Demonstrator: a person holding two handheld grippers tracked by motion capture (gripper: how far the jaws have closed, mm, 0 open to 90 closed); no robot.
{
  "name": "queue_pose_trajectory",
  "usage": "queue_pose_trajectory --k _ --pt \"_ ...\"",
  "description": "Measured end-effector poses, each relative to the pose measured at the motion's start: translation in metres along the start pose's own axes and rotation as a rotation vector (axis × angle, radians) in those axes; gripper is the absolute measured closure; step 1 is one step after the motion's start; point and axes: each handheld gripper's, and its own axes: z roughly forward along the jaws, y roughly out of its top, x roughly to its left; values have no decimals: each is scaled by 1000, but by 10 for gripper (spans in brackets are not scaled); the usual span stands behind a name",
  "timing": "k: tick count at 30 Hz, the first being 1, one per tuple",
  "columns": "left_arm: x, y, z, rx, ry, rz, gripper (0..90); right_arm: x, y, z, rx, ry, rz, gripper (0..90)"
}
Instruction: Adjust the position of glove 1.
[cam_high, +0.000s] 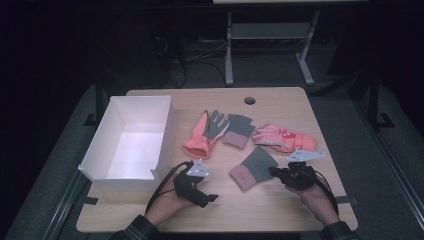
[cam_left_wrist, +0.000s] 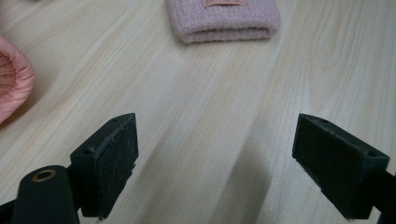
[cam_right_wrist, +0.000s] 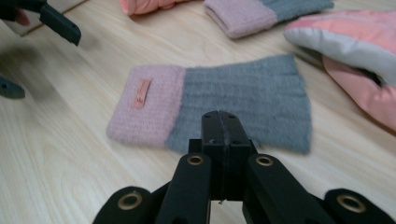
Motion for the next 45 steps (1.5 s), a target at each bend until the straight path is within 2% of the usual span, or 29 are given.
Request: queue_pose_trajectory --k 6,8,10,13,17,19,22,27,32,35,45 --pt "0 -1 -1 -8 2 -9 139 -3 14 17 -7 6 -15 900" --pt "2 -1 -2 -5 0 -5 139 -2 20 25 8 6 -9 900" --pt "2 -1 -2 -7 1 -9 139 -2 22 32 9 8 -16 900" --pt "2 -1 -1 -10 2 -13 139 -2 27 48 38 4 -39 900" --pt "1 -1 -1 -18 0 -18 139 -1 29 58 60 2 -30 900" --pt "1 -1 -1 -11 0 -10 139 0 29 64 79 -9 -46 900" --pt "1 -2 -2 -21 -1 -21 139 0 27 72 114 -17 -59 900" --pt "1 -1 -2 -28 -2 -30 139 1 25 73 108 -14 -55 900" --pt "2 -1 -3 -18 -1 -18 139 12 25 74 116 9 -68 900" --pt "3 -1 -4 -9 0 -7 139 25 24 75 128 41 -109 900" --pt "2 -1 -3 -12 -3 -16 139 53 20 74 147 87 -152 900"
